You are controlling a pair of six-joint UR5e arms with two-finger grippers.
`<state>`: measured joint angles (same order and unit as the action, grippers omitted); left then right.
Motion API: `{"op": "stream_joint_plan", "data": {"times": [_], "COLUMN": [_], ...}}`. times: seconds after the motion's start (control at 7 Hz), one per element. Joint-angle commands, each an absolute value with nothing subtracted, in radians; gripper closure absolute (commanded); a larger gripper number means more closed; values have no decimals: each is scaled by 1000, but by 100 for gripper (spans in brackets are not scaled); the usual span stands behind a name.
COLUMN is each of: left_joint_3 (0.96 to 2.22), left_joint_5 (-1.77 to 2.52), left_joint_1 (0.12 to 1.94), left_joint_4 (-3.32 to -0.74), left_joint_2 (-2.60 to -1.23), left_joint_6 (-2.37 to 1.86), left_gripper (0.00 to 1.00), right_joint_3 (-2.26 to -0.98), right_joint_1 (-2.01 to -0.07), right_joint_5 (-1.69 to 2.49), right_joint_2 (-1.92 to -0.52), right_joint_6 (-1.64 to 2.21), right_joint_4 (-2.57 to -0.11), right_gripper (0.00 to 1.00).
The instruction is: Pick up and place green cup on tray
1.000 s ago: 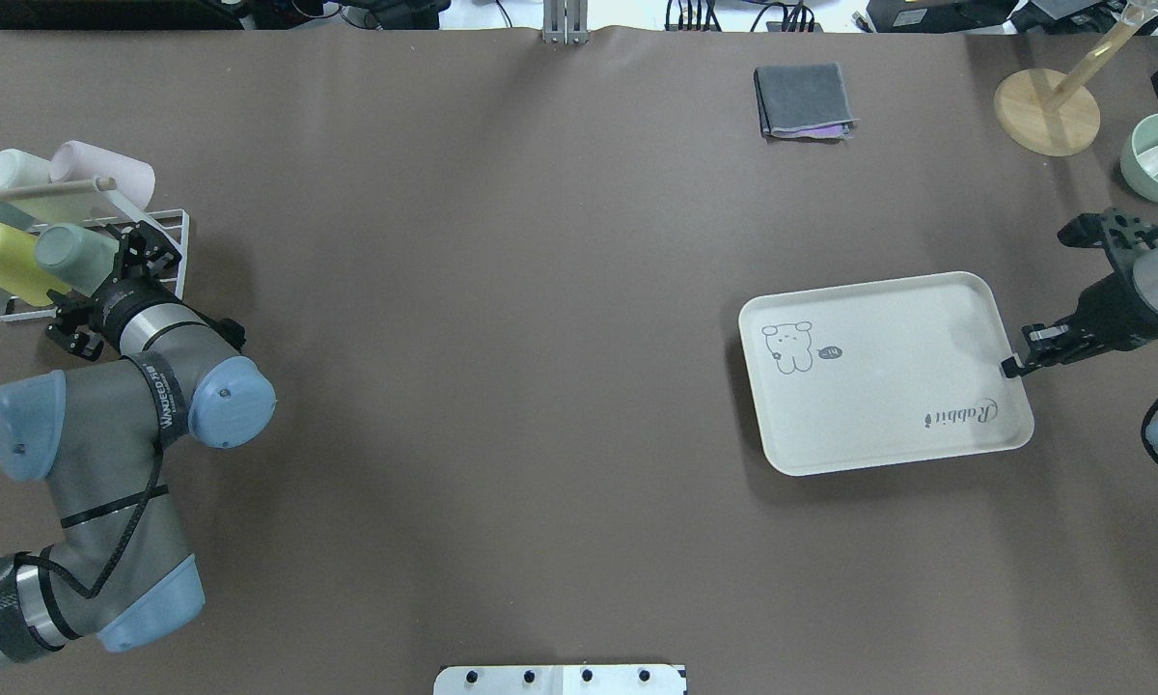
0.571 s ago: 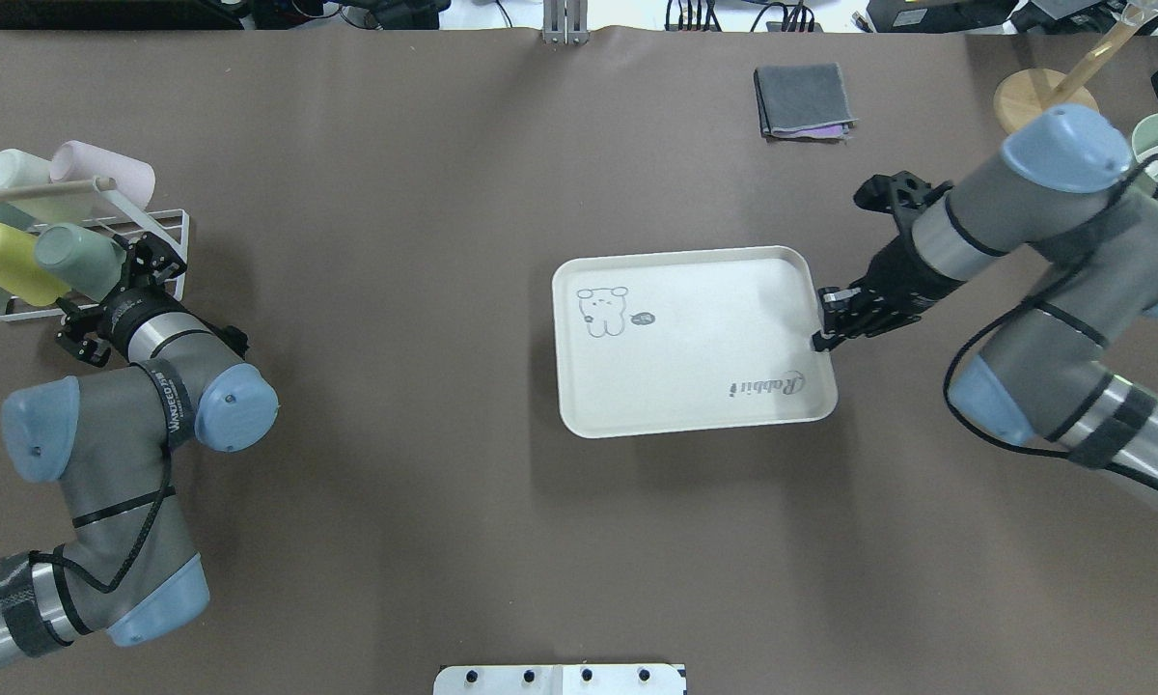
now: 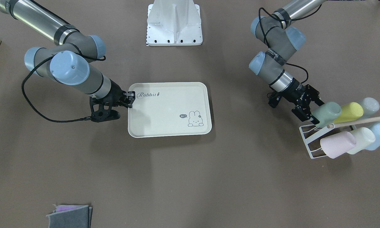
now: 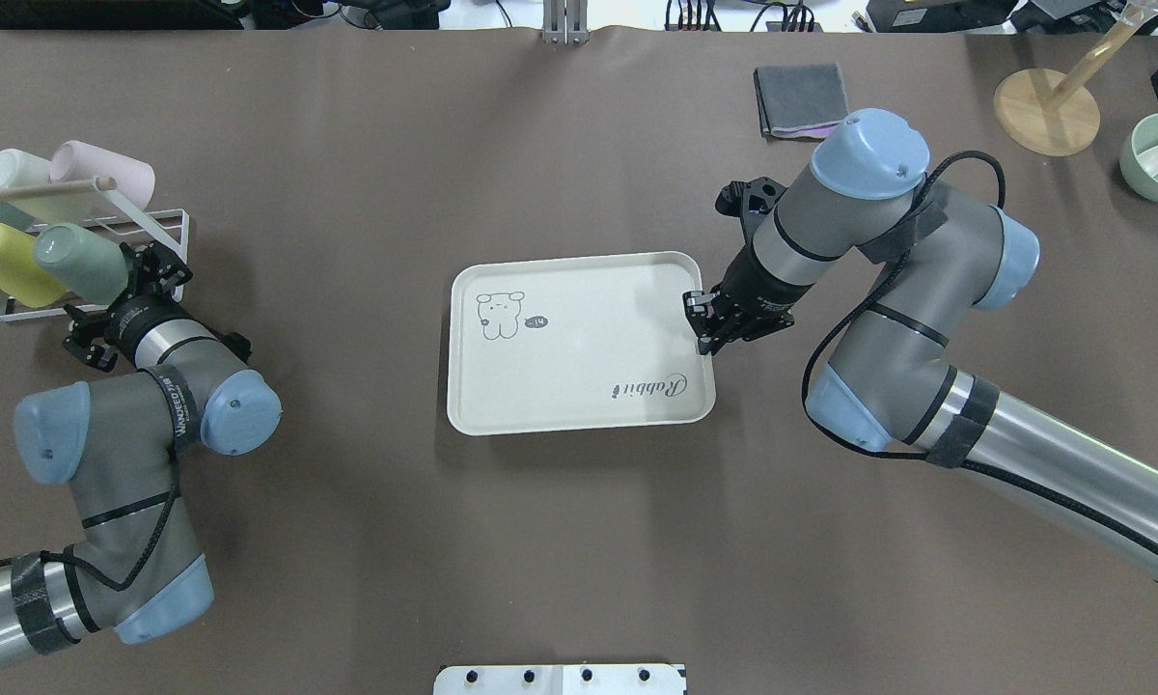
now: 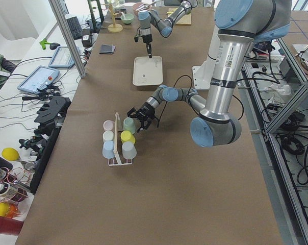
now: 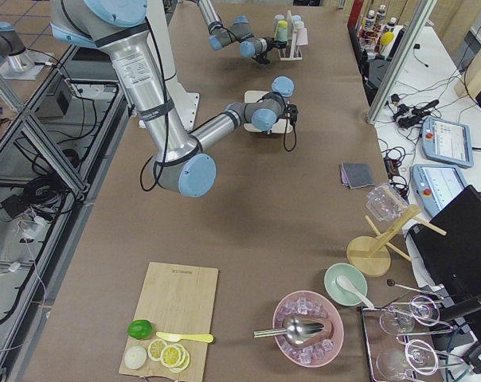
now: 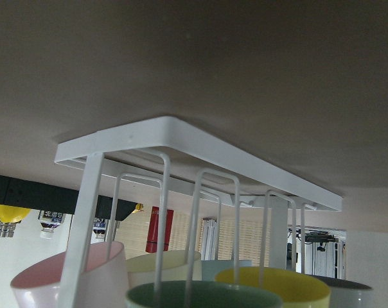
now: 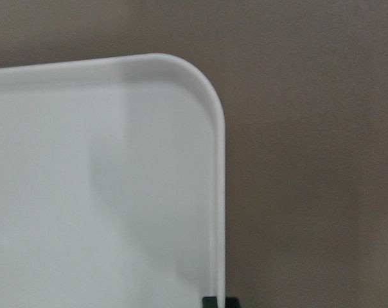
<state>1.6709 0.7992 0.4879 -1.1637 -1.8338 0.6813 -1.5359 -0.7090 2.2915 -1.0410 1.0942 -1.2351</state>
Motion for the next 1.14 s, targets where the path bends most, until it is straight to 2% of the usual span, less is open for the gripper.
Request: {"op": "stream_joint_plan", "data": {"times": [0.0, 0.14, 0.43, 0.71, 0.86, 1.0], "left_joint_3": [1666, 1666, 1667, 1672, 1678, 1681], "left_joint_5": [799, 799, 799, 799, 798, 778], "left_joint_1": [488, 488, 488, 488, 489, 489], "left_joint_4": [-1164, -1164, -1164, -1164, -1163, -1163], "left_joint_2": [-1836, -1838, -1841, -1842, -1842, -1844], "left_joint_6": [681, 683, 681, 681, 681, 681], "left_gripper": [3, 6, 31, 37, 37, 37], "right_joint_3": [-1520, -1528, -1540, -1545, -1555, -1589], "right_joint_1": [-678, -670, -664, -657, -657, -661], "right_joint_5": [2272, 2272, 2273, 2258, 2249, 2237], "right_joint_2": [-1006, -1008, -1022, -1026, -1041, -1081], "right_joint_6": [1104, 1098, 1097, 1112, 1117, 1185], "right_joint_4": [-1233, -1232, -1230, -1229, -1232, -1232], "right_gripper": [100, 100, 100, 100, 64, 34]}}
